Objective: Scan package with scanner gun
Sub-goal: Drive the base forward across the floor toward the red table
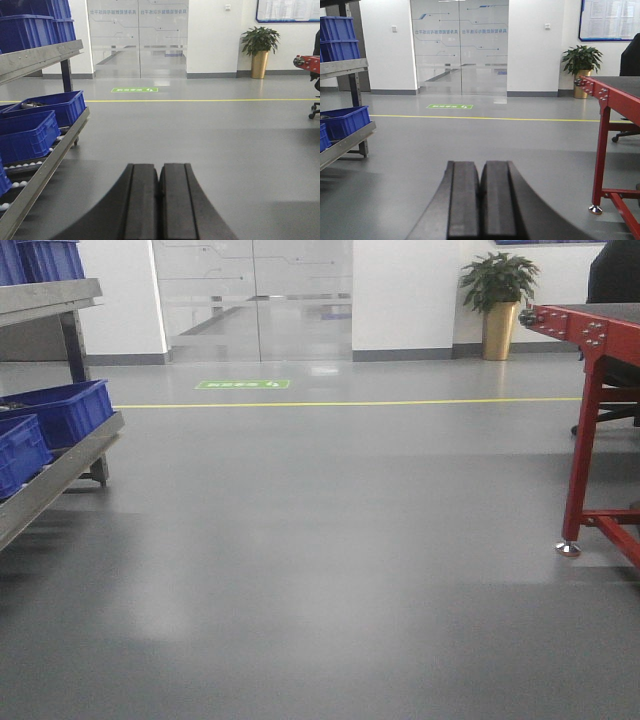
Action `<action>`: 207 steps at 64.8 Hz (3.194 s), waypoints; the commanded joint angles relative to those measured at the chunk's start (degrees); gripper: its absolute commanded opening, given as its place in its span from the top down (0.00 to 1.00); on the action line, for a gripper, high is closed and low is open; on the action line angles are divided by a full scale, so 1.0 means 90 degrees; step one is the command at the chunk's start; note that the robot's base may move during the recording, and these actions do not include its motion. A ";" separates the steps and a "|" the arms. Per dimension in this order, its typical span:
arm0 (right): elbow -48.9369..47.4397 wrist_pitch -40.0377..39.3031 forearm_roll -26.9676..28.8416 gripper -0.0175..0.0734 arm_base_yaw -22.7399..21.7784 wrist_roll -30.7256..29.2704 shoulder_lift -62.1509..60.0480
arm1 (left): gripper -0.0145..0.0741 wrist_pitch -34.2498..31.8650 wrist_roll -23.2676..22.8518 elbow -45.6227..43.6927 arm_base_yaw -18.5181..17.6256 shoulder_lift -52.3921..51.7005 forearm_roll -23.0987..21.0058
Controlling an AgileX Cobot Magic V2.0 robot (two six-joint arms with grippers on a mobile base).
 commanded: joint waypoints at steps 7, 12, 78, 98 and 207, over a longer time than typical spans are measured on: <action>0.0000 -0.0091 0.0001 0.99 -0.0015 -0.0008 -0.0019 | 0.96 -0.0117 -0.0043 -0.0013 -0.0047 -0.0019 -0.0040; 0.0000 -0.0091 0.0001 0.99 -0.0015 -0.0008 -0.0019 | 0.96 -0.0117 -0.0043 -0.0013 -0.0047 -0.0019 -0.0040; 0.0000 -0.0091 0.0001 0.99 -0.0015 -0.0008 -0.0019 | 0.96 -0.0117 -0.0043 -0.0013 -0.0047 -0.0019 -0.0040; 0.0000 -0.0091 0.0001 0.99 -0.0015 -0.0008 -0.0019 | 0.96 -0.0117 -0.0043 -0.0013 -0.0047 -0.0019 -0.0040; 0.0000 -0.0091 0.0001 0.99 -0.0015 -0.0008 -0.0019 | 0.96 -0.0117 -0.0043 -0.0013 -0.0047 -0.0019 -0.0040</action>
